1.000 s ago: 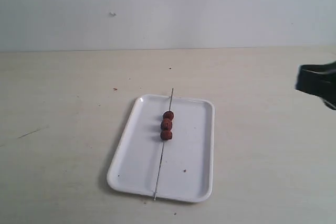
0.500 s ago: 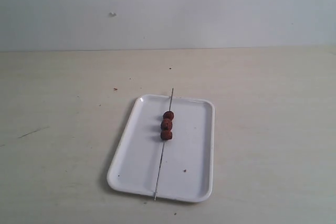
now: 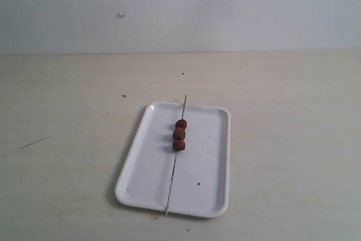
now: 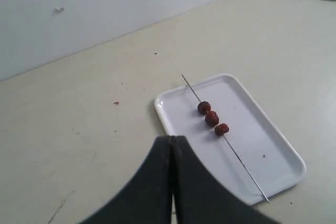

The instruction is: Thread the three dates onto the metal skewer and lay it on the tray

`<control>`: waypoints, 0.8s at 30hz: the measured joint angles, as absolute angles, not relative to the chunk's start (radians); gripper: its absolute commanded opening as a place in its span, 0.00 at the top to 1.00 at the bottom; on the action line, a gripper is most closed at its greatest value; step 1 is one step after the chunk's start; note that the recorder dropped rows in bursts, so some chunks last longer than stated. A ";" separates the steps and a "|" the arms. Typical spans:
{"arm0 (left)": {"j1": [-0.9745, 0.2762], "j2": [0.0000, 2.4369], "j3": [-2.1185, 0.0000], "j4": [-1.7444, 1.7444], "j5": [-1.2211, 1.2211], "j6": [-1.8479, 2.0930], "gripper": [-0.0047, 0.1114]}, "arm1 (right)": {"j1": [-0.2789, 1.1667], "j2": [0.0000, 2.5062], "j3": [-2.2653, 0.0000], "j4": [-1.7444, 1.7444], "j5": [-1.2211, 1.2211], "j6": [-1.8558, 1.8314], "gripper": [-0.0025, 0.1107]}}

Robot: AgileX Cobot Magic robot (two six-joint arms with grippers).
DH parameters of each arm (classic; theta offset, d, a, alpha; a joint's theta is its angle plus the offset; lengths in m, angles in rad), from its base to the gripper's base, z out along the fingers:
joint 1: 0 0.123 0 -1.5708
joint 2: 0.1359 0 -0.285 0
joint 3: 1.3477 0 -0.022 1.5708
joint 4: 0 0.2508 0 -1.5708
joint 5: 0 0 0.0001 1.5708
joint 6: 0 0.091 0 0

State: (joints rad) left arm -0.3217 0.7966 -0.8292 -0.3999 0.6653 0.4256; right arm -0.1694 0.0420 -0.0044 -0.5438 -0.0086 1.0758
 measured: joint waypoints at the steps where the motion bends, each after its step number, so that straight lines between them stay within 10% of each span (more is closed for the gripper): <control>1: -0.322 0.797 -0.829 -0.400 0.665 0.426 0.96 | -0.169 0.042 -0.004 -0.416 -0.009 0.939 0.98; 24: -0.322 0.797 -0.829 -0.400 0.671 0.426 0.96 | -0.169 0.042 -0.004 0.028 0.044 0.385 0.98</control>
